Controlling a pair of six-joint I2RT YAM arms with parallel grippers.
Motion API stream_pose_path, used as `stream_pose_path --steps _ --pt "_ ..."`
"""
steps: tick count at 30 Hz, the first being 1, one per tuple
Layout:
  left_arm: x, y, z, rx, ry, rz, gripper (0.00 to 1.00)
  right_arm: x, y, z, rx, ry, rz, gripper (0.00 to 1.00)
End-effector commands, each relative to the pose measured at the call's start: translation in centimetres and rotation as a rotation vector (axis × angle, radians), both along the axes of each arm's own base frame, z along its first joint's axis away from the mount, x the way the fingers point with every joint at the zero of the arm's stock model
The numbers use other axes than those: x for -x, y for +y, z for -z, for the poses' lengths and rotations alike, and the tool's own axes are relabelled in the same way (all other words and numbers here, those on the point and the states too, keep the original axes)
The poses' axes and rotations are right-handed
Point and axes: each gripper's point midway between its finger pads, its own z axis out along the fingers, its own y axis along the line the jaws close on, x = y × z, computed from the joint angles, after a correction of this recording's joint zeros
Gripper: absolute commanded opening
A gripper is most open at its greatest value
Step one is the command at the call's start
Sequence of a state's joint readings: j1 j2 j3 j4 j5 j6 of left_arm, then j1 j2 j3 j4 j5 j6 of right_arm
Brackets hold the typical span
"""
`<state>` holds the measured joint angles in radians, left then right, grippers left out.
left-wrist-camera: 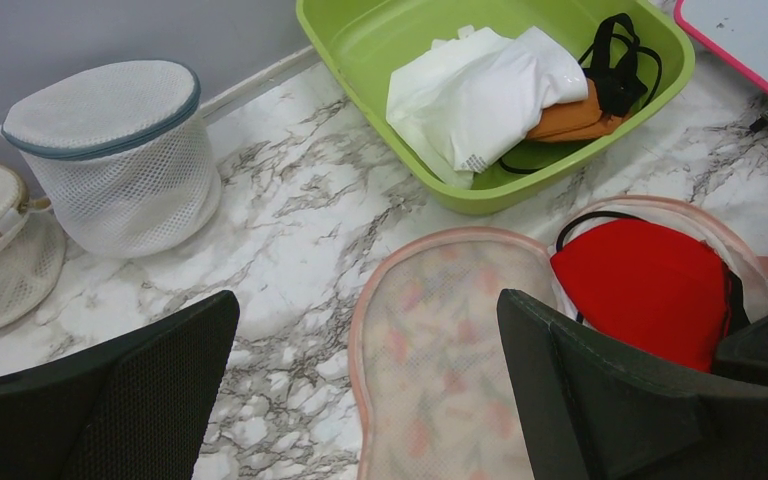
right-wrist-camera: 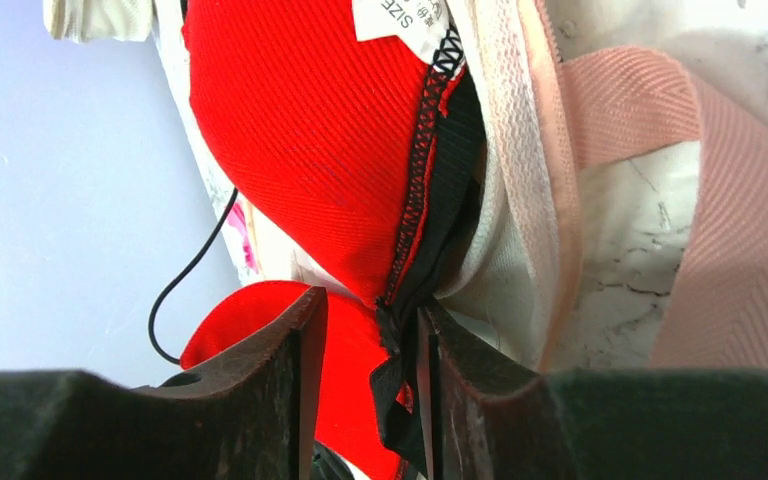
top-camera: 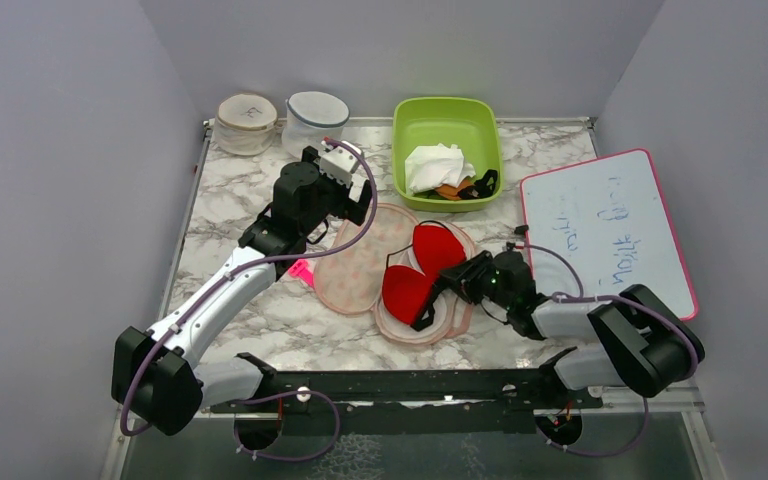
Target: Unzip the laundry bag and remove the bra
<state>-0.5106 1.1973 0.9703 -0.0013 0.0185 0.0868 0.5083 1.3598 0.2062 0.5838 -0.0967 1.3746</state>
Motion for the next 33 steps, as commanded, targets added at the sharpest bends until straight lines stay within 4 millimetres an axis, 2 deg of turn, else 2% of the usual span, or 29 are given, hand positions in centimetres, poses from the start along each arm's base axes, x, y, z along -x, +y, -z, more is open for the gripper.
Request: stream_pose_path --steps 1,8,12,13,17,21,24,27,33 --pt "0.0 -0.7 -1.8 0.038 -0.028 0.027 0.98 -1.2 0.5 -0.2 -0.014 -0.004 0.012 0.36" --pt "0.0 -0.7 -1.7 0.038 -0.024 0.028 0.98 -1.3 1.8 -0.2 -0.08 -0.007 -0.029 0.26" --pt "-0.1 -0.8 -1.7 0.037 -0.023 0.028 0.98 -1.4 2.0 -0.9 -0.076 -0.03 -0.045 0.03" --pt "0.0 -0.8 -1.6 0.036 -0.023 0.029 0.98 -1.4 2.0 -1.2 -0.067 -0.039 -0.052 0.01" --pt "-0.1 -0.7 -1.7 0.035 -0.025 0.026 0.98 -1.2 2.0 -2.6 -0.029 -0.078 -0.092 0.01" --pt "-0.1 -0.7 -1.7 0.035 -0.025 0.026 0.98 0.0 1.8 -4.4 0.008 -0.185 -0.171 0.01" --pt "-0.1 -0.7 -1.7 0.035 -0.025 0.027 0.99 1.0 2.0 -6.5 0.035 -0.334 -0.26 0.01" --pt "-0.1 -0.7 -1.6 0.034 -0.024 0.025 0.98 1.8 2.2 -9.4 0.048 -0.495 -0.328 0.01" --pt "-0.1 -0.6 -1.6 0.032 -0.025 0.02 0.98 2.1 2.1 -16.9 0.138 -0.805 -0.389 0.01"
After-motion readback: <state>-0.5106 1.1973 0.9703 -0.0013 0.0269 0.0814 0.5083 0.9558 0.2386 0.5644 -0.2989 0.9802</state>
